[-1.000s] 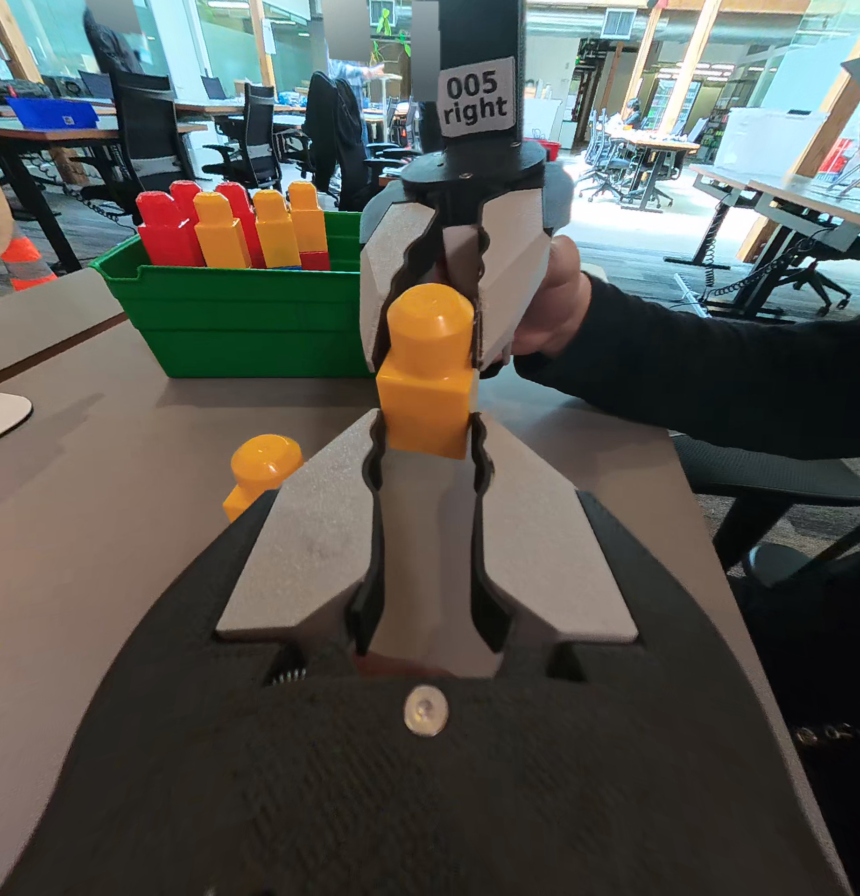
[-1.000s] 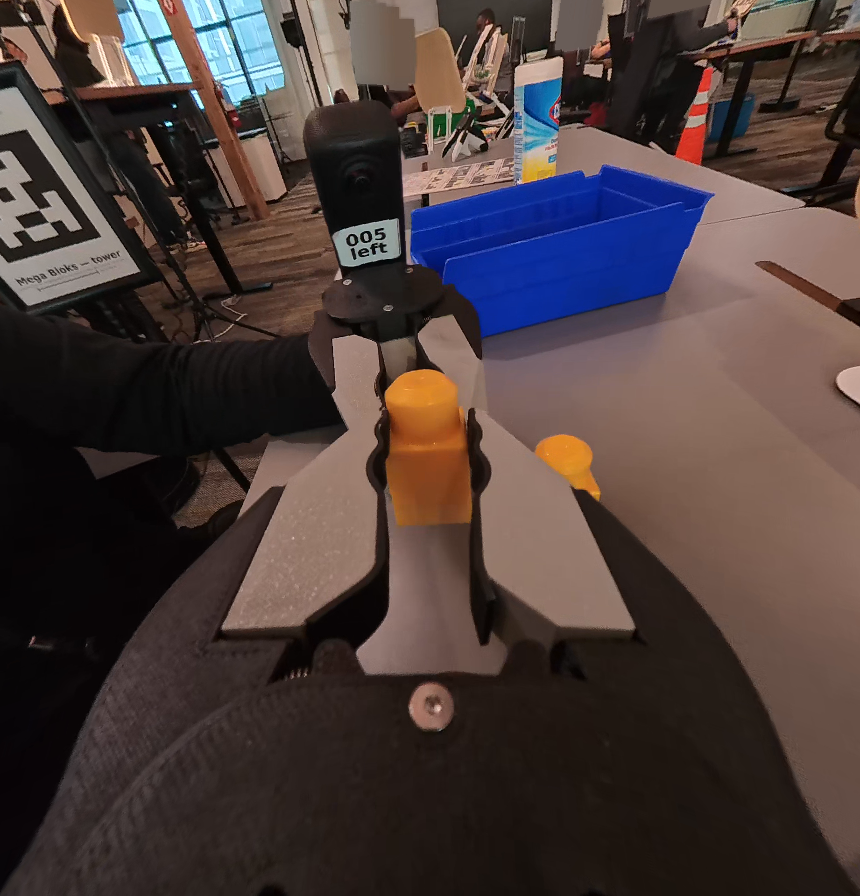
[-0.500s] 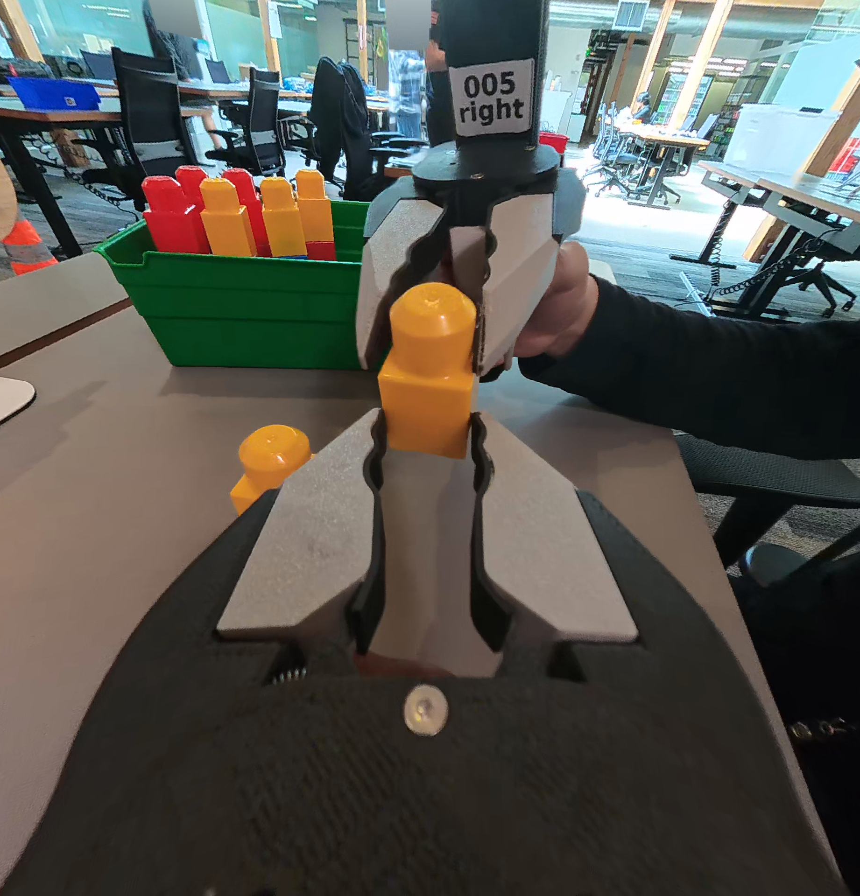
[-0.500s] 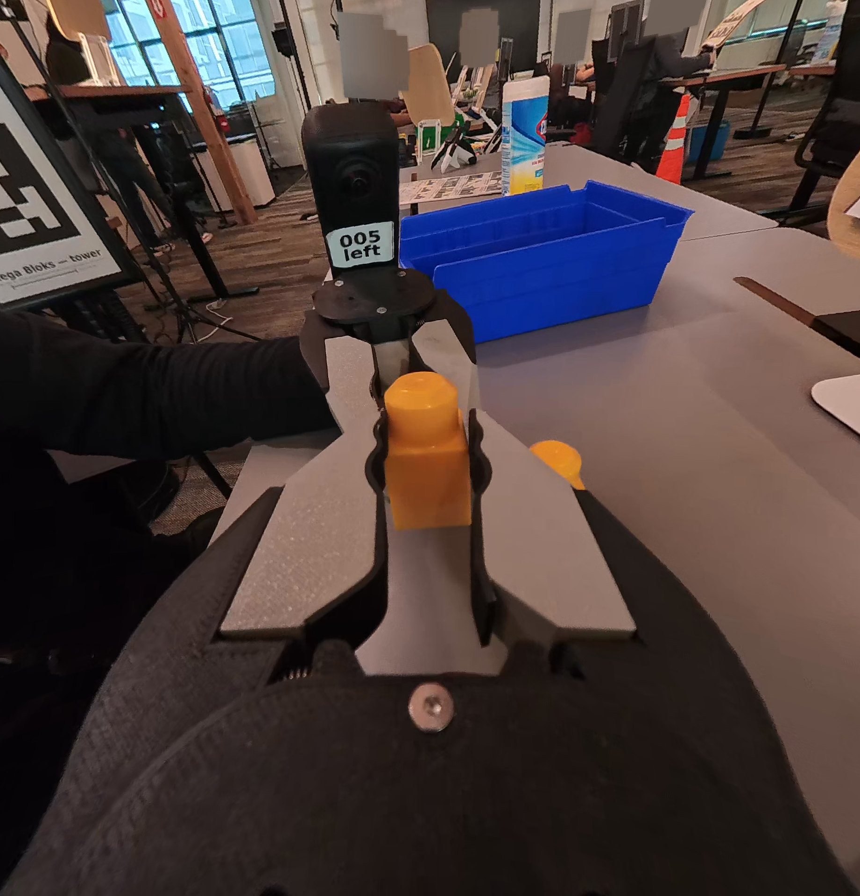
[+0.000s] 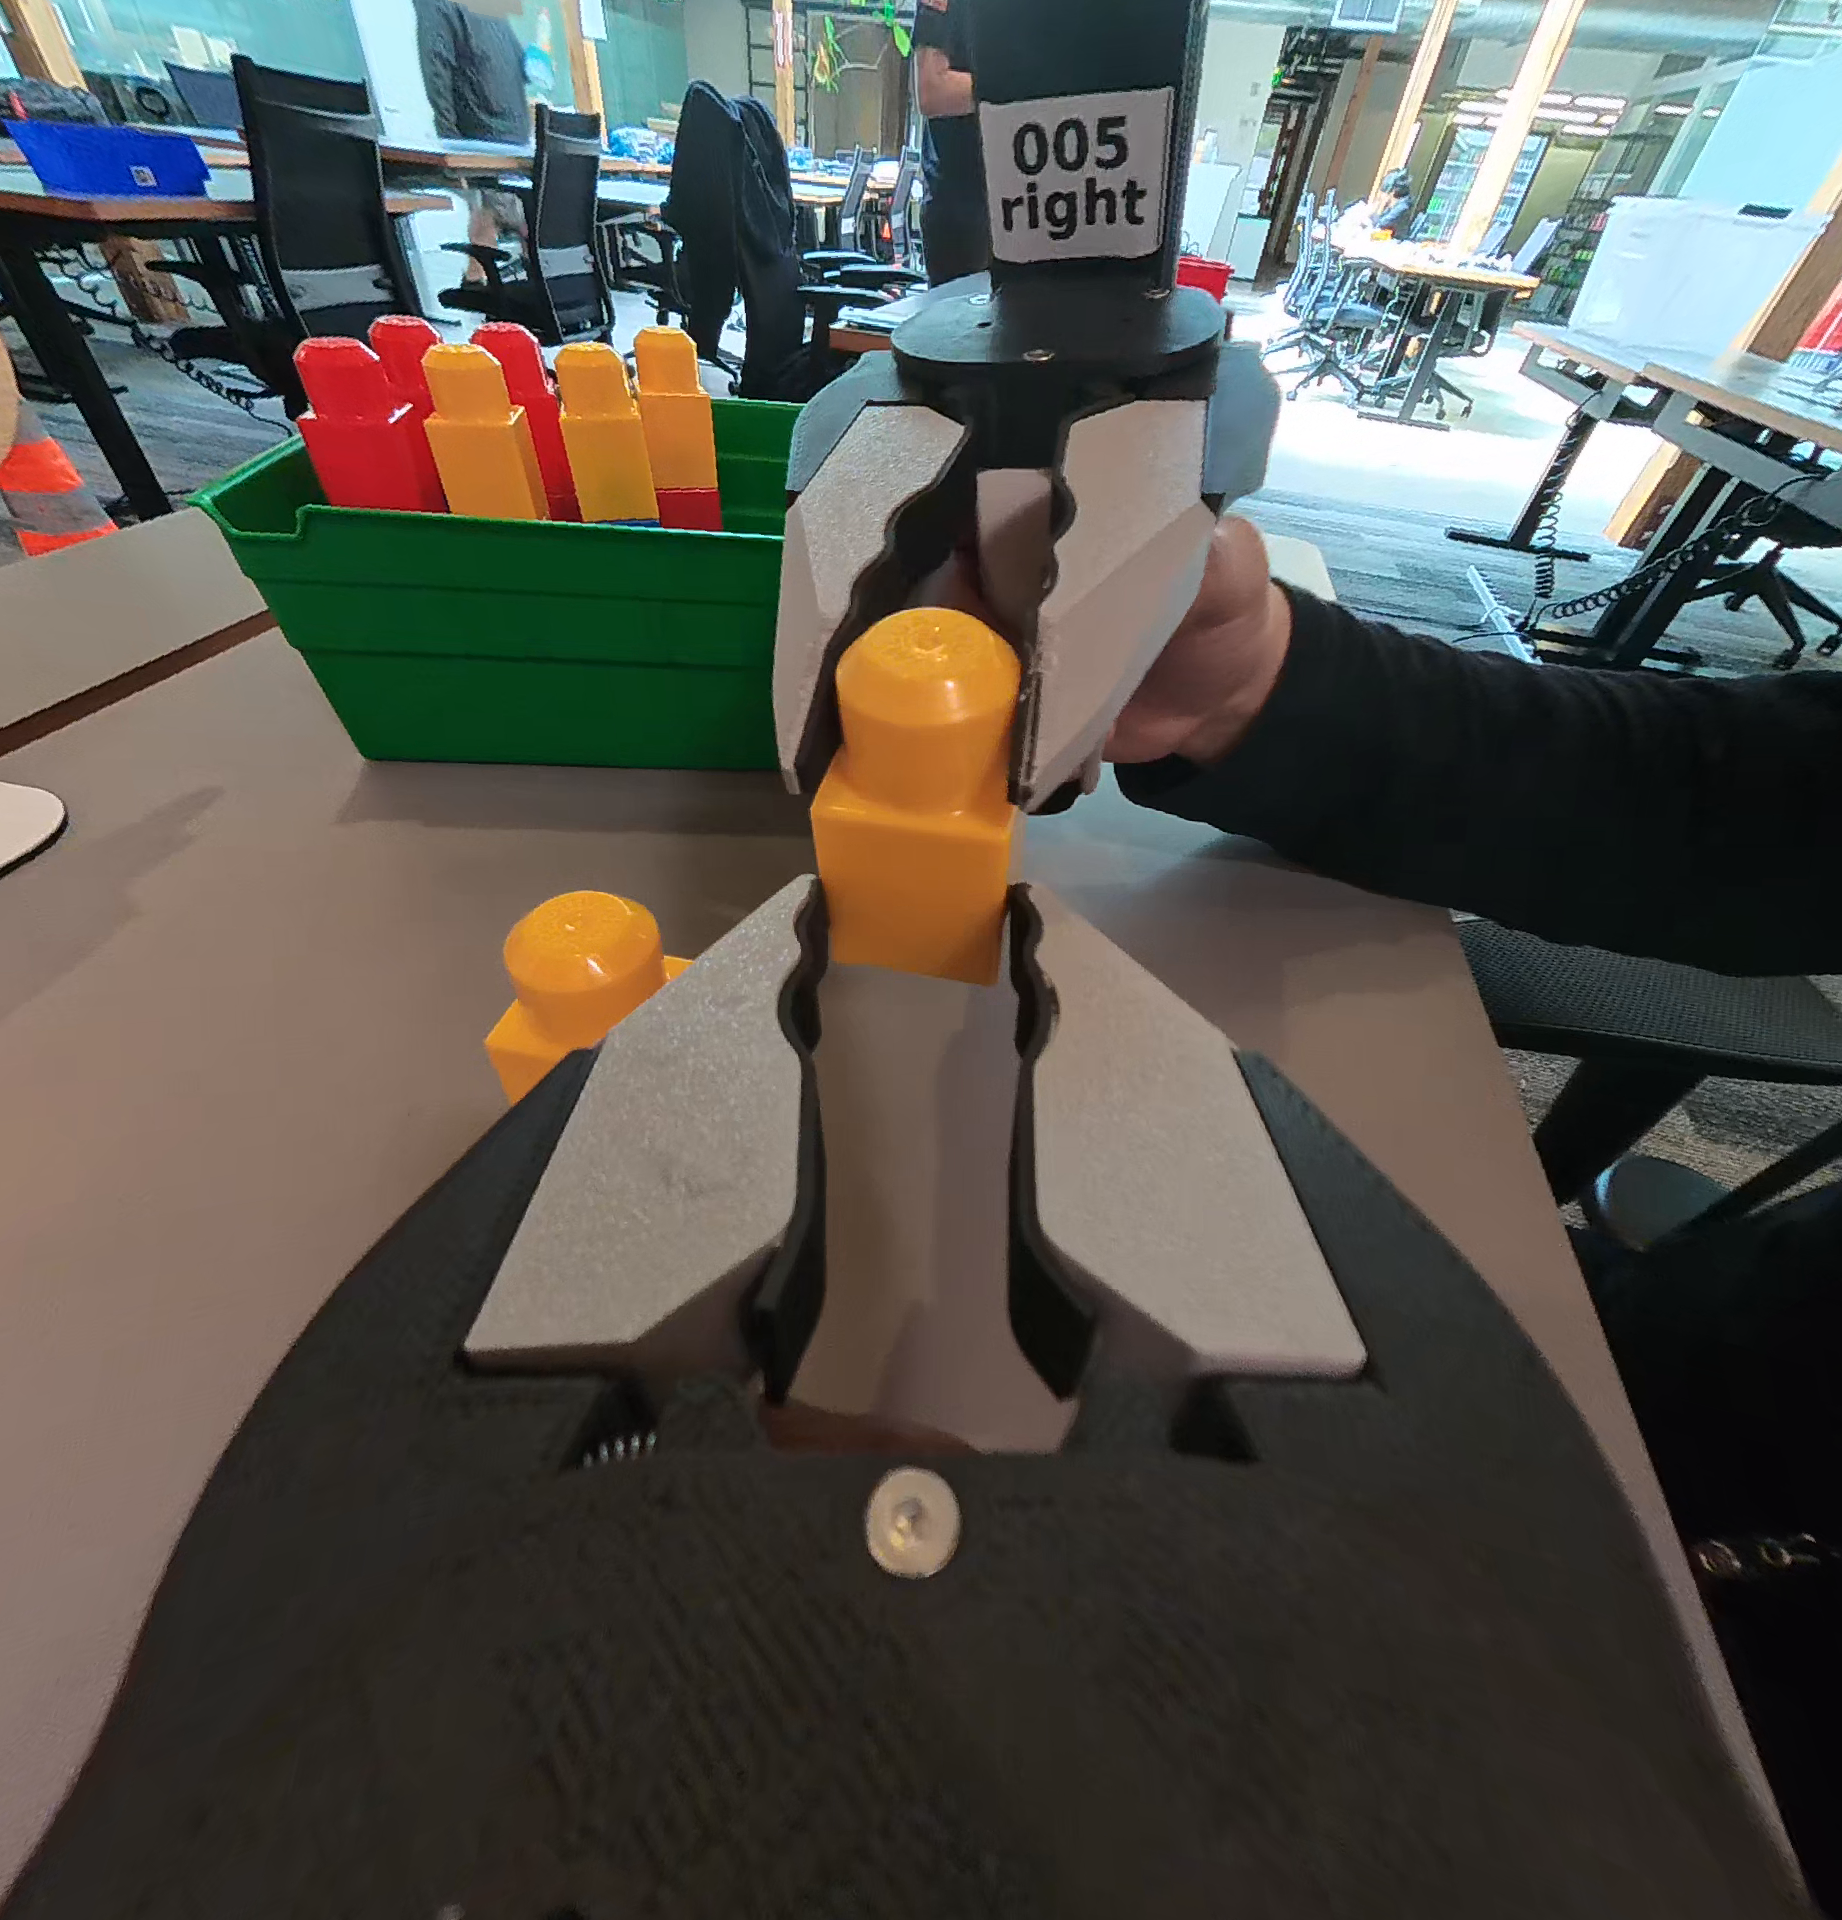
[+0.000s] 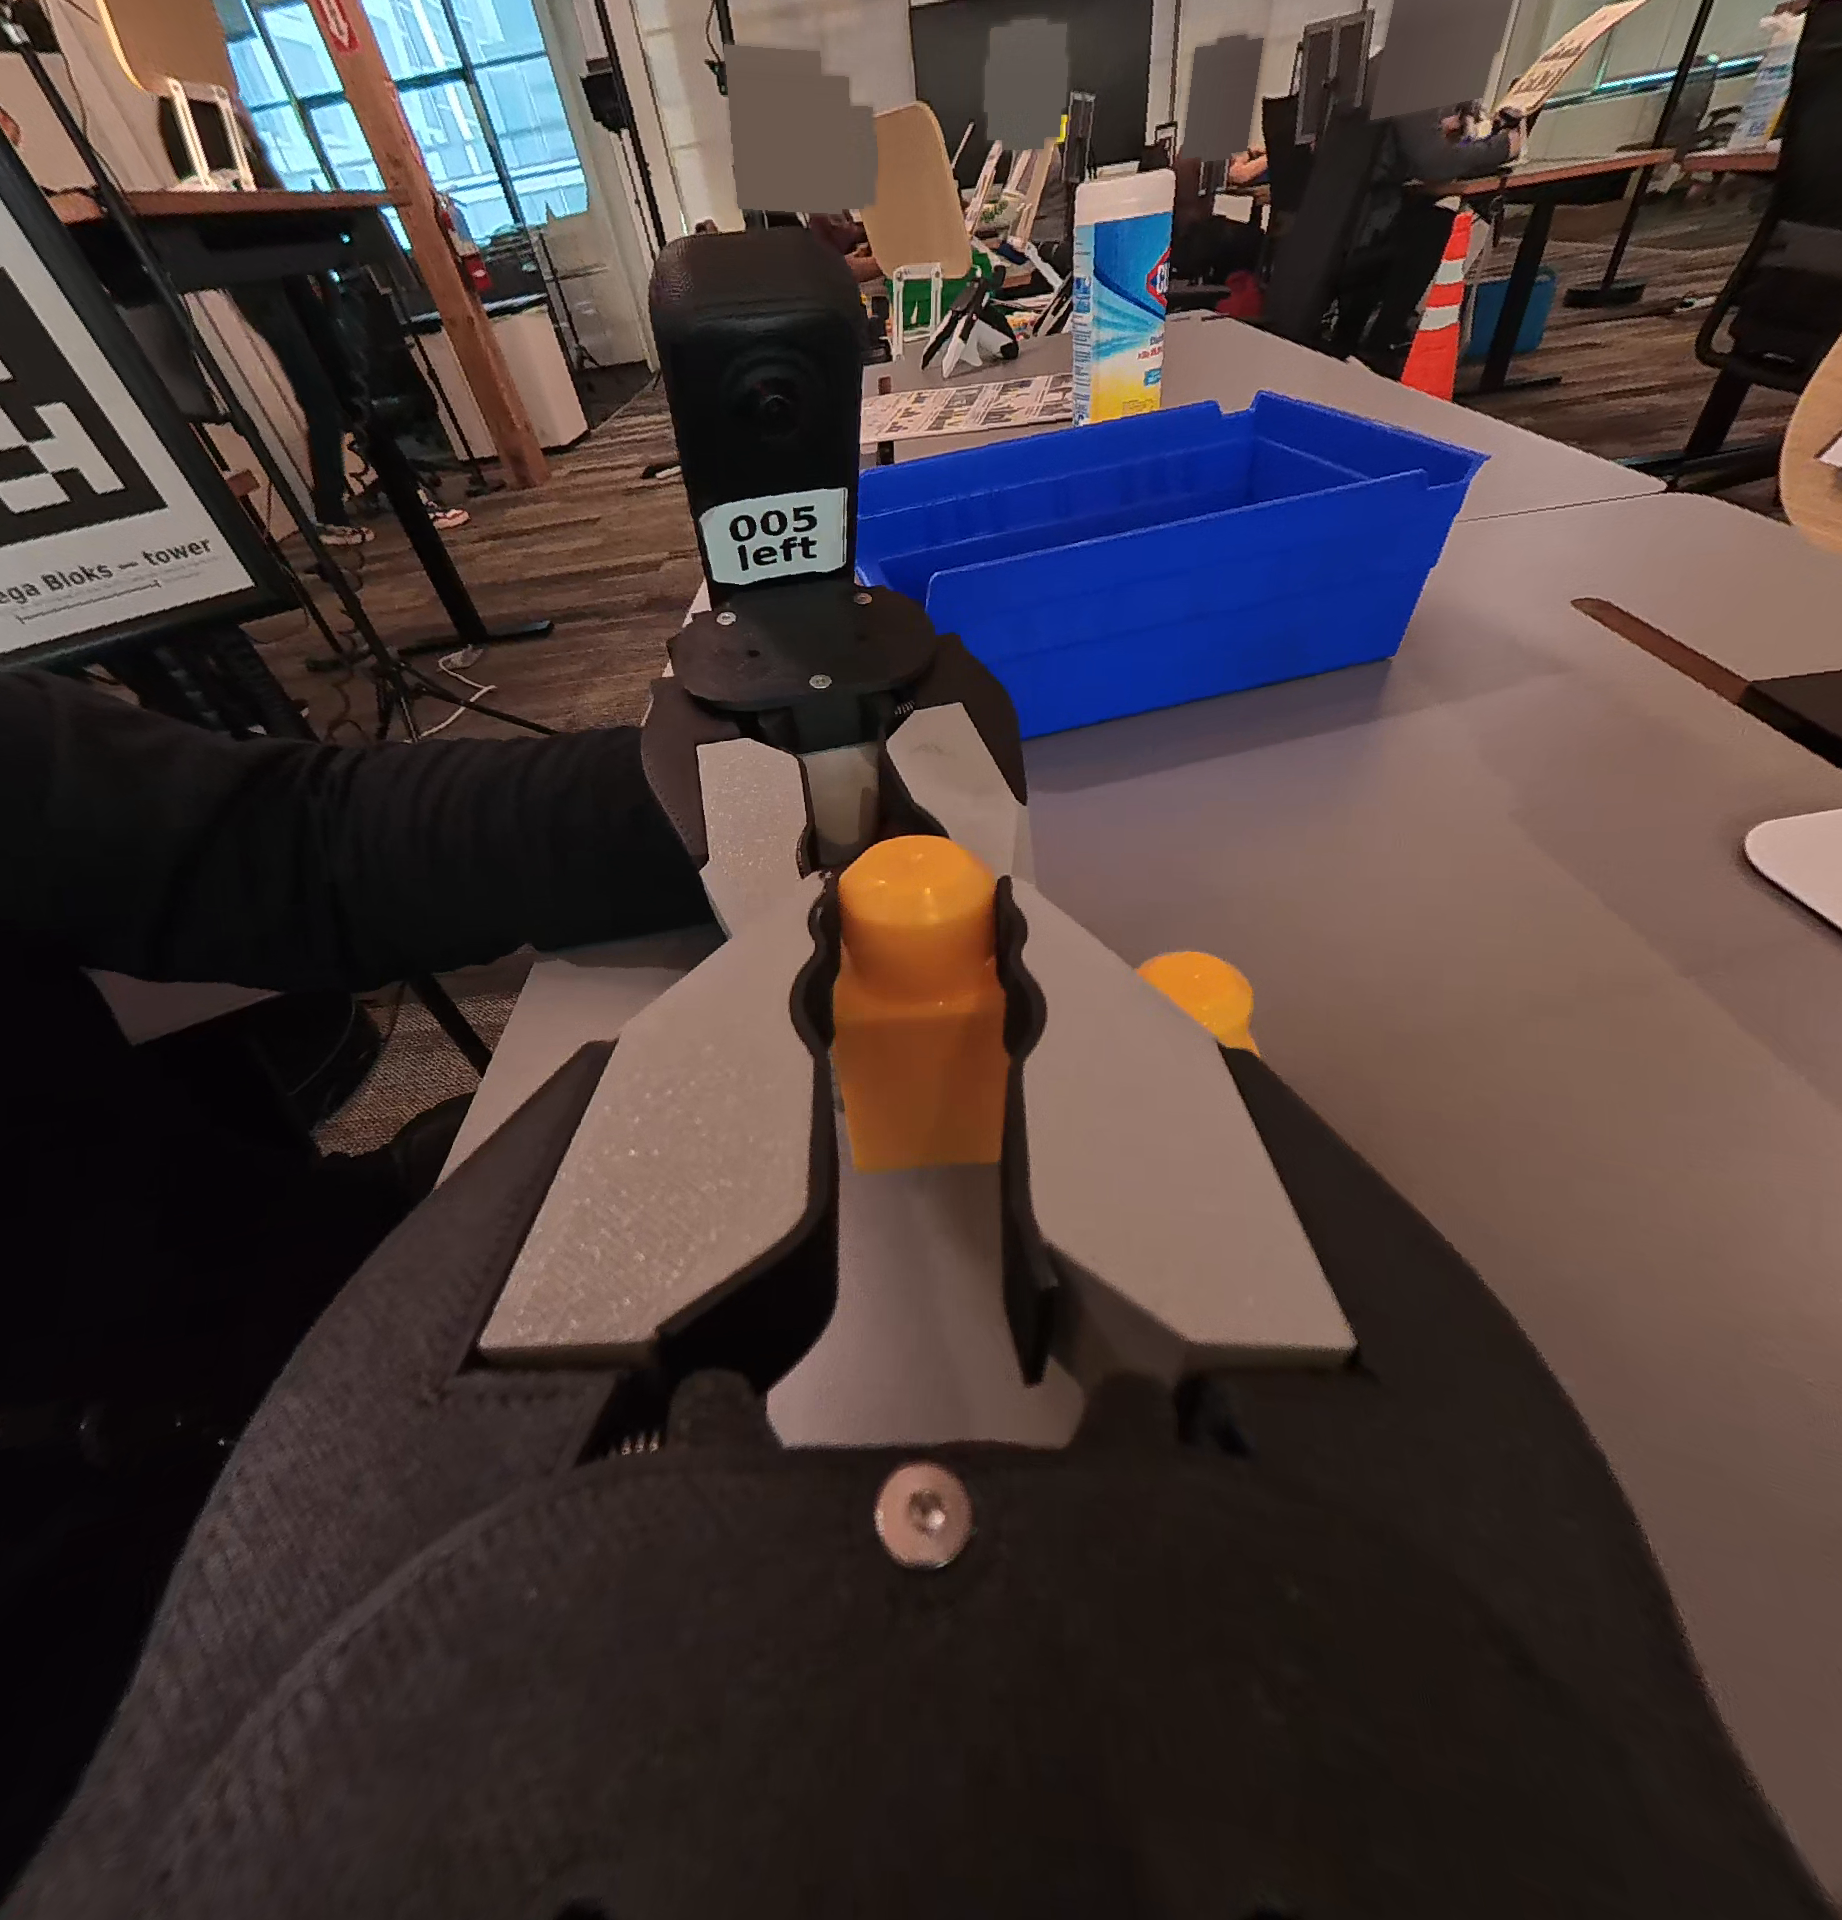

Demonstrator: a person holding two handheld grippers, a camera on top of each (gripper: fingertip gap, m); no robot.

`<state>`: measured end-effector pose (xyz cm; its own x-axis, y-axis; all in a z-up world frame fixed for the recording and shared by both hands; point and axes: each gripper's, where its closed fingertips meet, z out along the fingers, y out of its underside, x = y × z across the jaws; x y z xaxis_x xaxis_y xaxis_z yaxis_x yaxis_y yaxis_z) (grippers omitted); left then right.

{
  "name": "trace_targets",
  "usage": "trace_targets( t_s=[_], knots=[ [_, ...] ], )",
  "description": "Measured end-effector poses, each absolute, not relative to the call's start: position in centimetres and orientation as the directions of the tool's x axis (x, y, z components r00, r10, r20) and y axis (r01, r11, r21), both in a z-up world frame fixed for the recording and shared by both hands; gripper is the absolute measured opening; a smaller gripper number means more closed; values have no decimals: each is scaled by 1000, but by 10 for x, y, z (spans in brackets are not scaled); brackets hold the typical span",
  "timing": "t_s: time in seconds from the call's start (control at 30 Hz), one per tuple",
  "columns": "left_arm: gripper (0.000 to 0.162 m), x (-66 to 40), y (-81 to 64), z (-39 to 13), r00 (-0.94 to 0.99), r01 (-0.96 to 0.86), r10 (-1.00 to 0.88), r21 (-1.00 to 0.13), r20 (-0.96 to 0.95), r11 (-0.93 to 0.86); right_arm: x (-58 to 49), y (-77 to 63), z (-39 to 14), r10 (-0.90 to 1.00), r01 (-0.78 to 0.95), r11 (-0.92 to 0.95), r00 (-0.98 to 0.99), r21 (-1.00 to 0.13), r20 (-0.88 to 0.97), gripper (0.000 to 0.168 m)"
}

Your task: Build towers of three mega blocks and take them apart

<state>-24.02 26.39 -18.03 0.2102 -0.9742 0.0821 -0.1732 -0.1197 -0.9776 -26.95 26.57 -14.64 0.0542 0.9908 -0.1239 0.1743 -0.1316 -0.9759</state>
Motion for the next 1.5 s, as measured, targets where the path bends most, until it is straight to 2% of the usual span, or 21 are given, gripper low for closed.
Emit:
trace_targets(
  t_s=[0.8,1.03,1.1,1.17,1.3,1.4,1.47,1.5],
  knots=[
    [33,-241,263,-177,219,-170,-973,-979,77,-115,-273,264,-146,995,180,-88,64,-980,-78,27],
    [49,-276,290,-164,341,-120,-937,-985,74,-121,-251,290,-124,978,11,-148,151,-989,-145,27],
    [62,-288,307,-169,423,-143,-905,-983,41,-112,-247,295,-120,972,-25,-154,177,-988,-156,27],
    [62,-293,314,-173,446,-136,-894,-983,52,-125,-245,298,-116,968,-53,-159,189,-986,-166,27],
    [74,-282,314,-209,404,-274,-911,-939,86,-210,-244,298,-112,967,-84,-159,186,-984,-173,27],
    [71,-265,321,-231,364,-387,-931,-907,13,-164,-248,292,-111,975,-97,-171,127,-980,-183,27],
    [68,-255,331,-244,368,-441,-929,-876,23,-196,-250,294,-117,975,-76,-164,141,-984,-173,27],
    [58,-250,328,-249,340,-462,-940,-863,42,-206,-250,296,-120,974,-64,-164,147,-984,-172,27]
  ],
)
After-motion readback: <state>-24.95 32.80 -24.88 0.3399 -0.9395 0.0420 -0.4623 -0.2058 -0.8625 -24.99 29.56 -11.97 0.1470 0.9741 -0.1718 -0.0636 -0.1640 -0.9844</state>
